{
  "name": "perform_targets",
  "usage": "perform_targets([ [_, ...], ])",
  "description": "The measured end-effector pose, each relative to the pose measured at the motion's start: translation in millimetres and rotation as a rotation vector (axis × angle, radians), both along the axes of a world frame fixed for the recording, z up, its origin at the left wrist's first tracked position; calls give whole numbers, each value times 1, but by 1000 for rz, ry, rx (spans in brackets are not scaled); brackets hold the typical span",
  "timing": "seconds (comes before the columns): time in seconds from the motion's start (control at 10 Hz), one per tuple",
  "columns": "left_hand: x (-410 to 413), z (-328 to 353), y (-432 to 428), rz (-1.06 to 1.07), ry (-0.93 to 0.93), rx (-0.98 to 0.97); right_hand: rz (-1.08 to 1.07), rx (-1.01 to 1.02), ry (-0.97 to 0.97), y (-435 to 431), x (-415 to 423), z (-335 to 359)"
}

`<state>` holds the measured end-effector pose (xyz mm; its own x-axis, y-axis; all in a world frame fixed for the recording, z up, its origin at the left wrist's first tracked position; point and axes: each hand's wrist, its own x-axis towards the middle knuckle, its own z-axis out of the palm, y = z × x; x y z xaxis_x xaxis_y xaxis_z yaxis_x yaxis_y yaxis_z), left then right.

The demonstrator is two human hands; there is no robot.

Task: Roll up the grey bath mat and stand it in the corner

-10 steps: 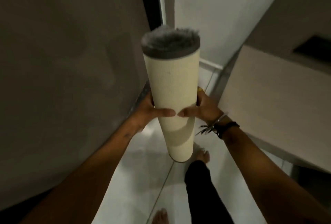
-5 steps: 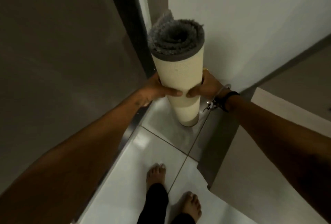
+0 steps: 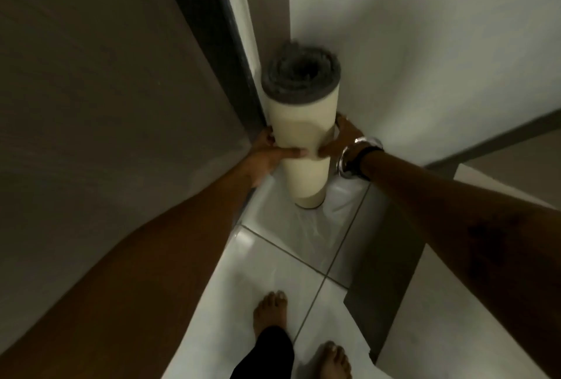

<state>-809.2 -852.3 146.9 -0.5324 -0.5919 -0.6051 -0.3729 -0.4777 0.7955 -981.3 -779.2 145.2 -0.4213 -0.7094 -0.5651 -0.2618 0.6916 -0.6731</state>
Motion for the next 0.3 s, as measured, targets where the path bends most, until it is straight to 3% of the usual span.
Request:
perform_targets([
  [0.1,18,53,25,30,-57,-79,13,187,122,24,2,60],
  [0.2,24,121,40,18,-66,-151,68,59,224,33,17,137],
  [0.3,34,255,50,21,-59,-330,266,-203,427,38,36,284],
])
